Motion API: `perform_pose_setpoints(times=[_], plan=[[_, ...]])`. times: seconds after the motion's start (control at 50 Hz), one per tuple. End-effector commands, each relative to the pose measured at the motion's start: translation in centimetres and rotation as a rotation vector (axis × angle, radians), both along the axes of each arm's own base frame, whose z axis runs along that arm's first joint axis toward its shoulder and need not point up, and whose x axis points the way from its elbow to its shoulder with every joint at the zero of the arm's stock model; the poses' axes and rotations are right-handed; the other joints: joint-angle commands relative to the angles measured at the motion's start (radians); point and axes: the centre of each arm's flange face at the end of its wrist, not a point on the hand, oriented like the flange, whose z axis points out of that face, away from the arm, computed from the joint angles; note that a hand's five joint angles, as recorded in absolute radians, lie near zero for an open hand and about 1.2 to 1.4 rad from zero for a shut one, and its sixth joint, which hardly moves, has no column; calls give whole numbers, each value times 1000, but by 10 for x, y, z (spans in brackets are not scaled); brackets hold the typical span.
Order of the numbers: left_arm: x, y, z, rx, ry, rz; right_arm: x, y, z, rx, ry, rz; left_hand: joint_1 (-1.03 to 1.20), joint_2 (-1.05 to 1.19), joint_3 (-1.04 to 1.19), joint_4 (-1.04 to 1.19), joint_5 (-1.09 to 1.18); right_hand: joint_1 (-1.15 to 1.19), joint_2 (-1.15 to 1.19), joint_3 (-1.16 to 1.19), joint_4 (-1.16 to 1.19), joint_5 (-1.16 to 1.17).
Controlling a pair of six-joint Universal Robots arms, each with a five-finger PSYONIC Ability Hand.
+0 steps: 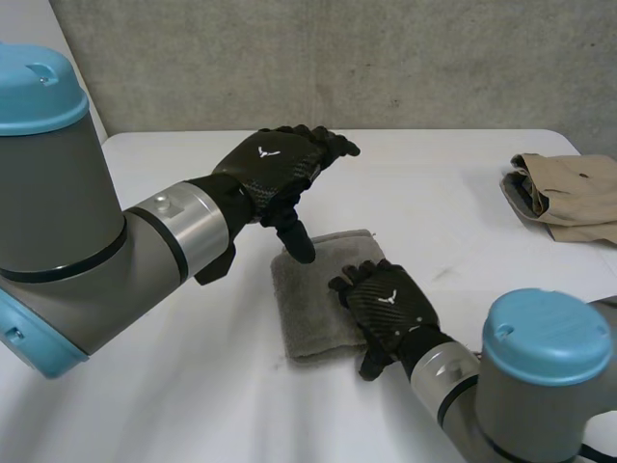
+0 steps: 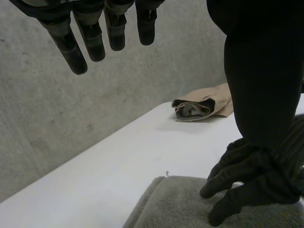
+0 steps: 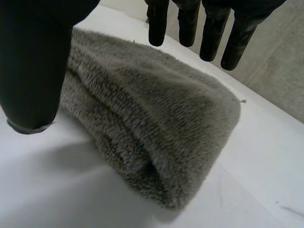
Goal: Fold the laundry.
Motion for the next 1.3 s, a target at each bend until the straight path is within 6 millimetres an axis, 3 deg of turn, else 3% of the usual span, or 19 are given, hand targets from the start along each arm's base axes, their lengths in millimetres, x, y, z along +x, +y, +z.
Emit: perform_pose_setpoints(times=[0.02, 0.36, 0.66, 0.86, 0.94, 1.06, 1.3], plan=[[-2, 3, -3, 15, -7, -8, 9, -14, -18, -17, 11, -3, 27, 15, 8, 17, 0, -26, -44, -41, -60, -57], [0, 4, -2, 14, -2, -8, 24, -35, -27, -104, 33, 12, 21, 9, 2, 11, -6, 442, 424, 427, 408, 410], [0, 3, -4, 39, 13, -2, 35, -51, -34, -138, 46, 16, 21, 9, 2, 11, -6, 609, 592, 595, 576, 578], [-1, 4, -4, 39, 13, -5, 33, -56, -35, -151, 68, 14, 24, 12, 5, 14, -3, 1068, 1050, 1053, 1034, 1036], [0, 4, -4, 40, 13, -3, 20, -72, -28, -151, 72, -35, 27, 15, 8, 17, 0, 1195, 1178, 1181, 1162, 1164], [-1, 4, -4, 41, 12, -6, 3, -95, -15, -172, 71, -95, 27, 15, 8, 17, 0, 1196, 1178, 1181, 1162, 1164], [-1, 3, -8, 50, 6, -3, -76, -176, -12, -311, 291, -228, 27, 15, 8, 17, 0, 1196, 1178, 1181, 1162, 1164]])
